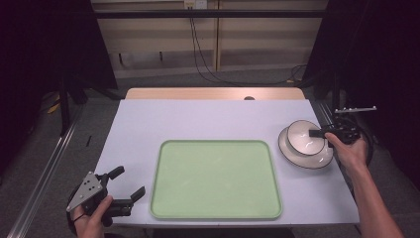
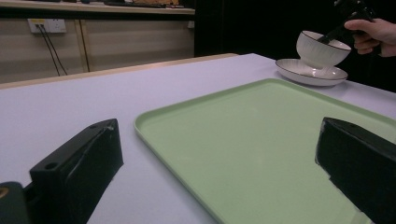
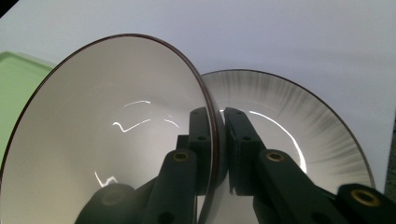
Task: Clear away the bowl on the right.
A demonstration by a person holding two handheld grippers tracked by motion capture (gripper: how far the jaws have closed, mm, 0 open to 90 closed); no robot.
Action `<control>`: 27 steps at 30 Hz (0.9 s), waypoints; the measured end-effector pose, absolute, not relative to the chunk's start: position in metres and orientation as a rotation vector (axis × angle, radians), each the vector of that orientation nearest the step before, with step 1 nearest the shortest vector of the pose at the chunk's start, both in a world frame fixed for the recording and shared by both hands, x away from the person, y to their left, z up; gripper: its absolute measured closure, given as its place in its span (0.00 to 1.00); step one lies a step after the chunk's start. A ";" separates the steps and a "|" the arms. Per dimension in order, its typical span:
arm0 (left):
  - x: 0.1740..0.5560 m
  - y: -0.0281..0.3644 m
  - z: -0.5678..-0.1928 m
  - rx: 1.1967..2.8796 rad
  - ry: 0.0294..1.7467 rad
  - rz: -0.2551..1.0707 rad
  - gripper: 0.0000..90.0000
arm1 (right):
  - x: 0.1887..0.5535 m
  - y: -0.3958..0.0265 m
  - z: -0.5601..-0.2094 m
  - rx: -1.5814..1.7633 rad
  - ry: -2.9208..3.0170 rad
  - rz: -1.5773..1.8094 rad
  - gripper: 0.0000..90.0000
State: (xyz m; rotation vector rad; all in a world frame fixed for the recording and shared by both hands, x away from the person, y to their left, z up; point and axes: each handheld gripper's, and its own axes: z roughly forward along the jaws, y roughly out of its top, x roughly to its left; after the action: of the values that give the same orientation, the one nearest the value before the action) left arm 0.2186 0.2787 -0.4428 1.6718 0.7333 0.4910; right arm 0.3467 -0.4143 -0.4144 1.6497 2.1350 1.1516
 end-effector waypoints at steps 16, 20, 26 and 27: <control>0.218 0.277 -0.444 1.652 0.750 0.485 0.01 | 0.348 -0.385 -0.402 1.581 2.209 1.186 0.91; 0.219 0.277 -0.444 1.653 0.751 0.490 0.01 | 0.349 -0.381 -0.400 1.571 2.218 1.200 0.91; 0.219 0.277 -0.443 1.654 0.750 0.489 0.01 | 0.352 -0.367 -0.396 1.536 2.259 1.198 0.91; 0.219 0.277 -0.443 1.654 0.750 0.489 0.01 | 0.352 -0.364 -0.395 1.534 2.259 1.196 0.91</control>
State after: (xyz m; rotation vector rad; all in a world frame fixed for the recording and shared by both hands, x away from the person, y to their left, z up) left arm 0.2188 0.2768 -0.4434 1.6541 0.7500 0.4886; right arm 0.3524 -0.3642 -0.3948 1.5335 2.2595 1.1961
